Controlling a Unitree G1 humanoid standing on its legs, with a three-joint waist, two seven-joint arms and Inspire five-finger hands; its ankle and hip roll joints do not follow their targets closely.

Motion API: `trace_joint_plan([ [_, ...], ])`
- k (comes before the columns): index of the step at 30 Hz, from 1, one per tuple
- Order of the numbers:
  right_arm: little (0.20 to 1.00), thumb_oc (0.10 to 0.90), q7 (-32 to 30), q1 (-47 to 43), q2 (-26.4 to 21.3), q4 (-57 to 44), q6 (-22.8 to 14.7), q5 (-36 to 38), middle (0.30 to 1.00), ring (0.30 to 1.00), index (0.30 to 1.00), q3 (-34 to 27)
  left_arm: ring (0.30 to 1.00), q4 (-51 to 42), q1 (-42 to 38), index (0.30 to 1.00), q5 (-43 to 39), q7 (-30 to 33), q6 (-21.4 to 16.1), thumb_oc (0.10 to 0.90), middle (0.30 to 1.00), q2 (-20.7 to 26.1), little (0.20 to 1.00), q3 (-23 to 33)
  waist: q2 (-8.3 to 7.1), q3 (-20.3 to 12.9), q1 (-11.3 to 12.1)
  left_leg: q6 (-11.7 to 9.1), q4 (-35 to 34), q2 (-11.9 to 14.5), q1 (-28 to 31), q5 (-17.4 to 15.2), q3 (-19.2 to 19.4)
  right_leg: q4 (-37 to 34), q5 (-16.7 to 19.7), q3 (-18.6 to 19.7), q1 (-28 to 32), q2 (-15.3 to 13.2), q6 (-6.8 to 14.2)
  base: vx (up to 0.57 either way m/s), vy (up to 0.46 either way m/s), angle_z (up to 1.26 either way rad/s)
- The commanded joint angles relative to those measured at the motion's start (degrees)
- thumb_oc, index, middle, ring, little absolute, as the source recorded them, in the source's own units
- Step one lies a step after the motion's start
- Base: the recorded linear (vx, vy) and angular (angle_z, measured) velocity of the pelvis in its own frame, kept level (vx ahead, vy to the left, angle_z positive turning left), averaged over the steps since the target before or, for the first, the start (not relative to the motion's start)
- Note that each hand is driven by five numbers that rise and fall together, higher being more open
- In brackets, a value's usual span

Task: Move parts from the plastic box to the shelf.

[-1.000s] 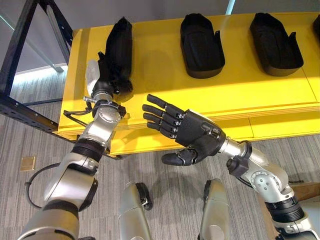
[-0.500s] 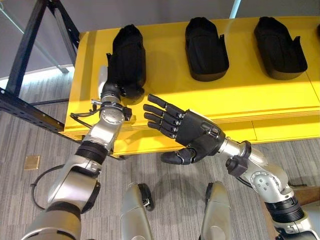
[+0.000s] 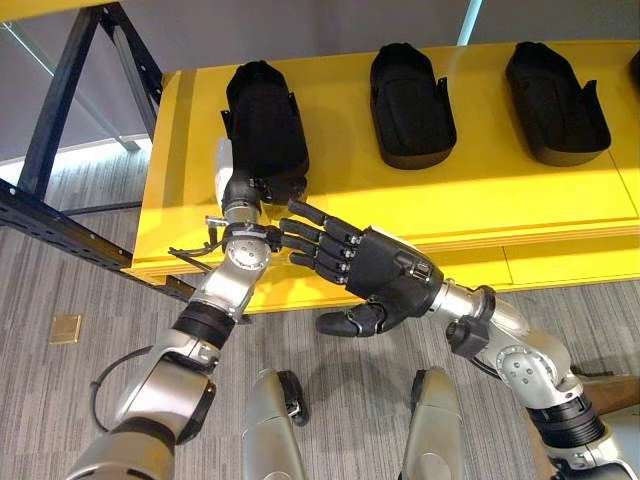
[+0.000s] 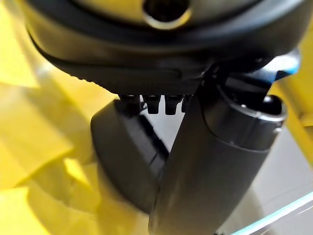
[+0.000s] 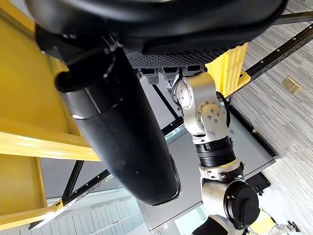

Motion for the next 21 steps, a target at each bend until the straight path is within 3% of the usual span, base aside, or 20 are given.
trace_joint_plan([
  [1,1.0,0.9,2.14,-0.7,4.67,-8.23,-5.99,2.61,1.0,1.0,1.0,-2.53,1.0,-6.44,-4.56,1.0,10.76,6.43,-4.37,0.9,1.0,3.31,1.0,2.52,-1.39,-2.94,0.75,0.94,-1.98,0.76,7.06,-3.32,1.53,-5.23,6.73,-4.62,2.9,-0.37,-2.76,0.0,0.0,0.0],
  [7,1.0,0.9,2.73,-0.54,4.11,-8.05,-6.28,3.3,1.0,1.0,1.0,-2.66,1.0,-7.43,-5.61,1.0,21.02,7.82,-0.44,0.9,1.0,5.5,1.0,0.64,-1.59,-2.81,0.74,1.04,-1.59,0.93,6.72,-3.46,1.46,-5.05,6.69,-4.69,2.69,-0.5,-2.78,0.0,0.0,0.0],
  [12,1.0,0.9,3.39,-0.42,2.76,-7.42,-7.08,4.53,1.0,1.0,1.0,-2.8,1.0,-6.63,-6.5,1.0,27.02,3.93,3.94,0.9,1.0,8.84,1.0,-2.97,-1.46,-2.66,0.55,1.16,-1.78,1.09,7.06,-3.46,1.65,-5.32,6.89,-4.8,2.91,-0.67,-2.71,0.0,0.0,0.0],
  [21,1.0,0.9,3.54,0.25,2.85,-7.38,-7.77,3.94,1.0,1.0,1.0,-2.4,1.0,-9.21,-4.2,1.0,29.71,-0.01,-1.32,0.9,1.0,9.85,1.0,-4.02,-1.02,-2.54,1.02,1.34,-2.04,0.78,7.11,-3.5,1.18,-5.38,6.94,-4.97,3.05,-1.25,-2.71,0.0,0.0,0.0],
])
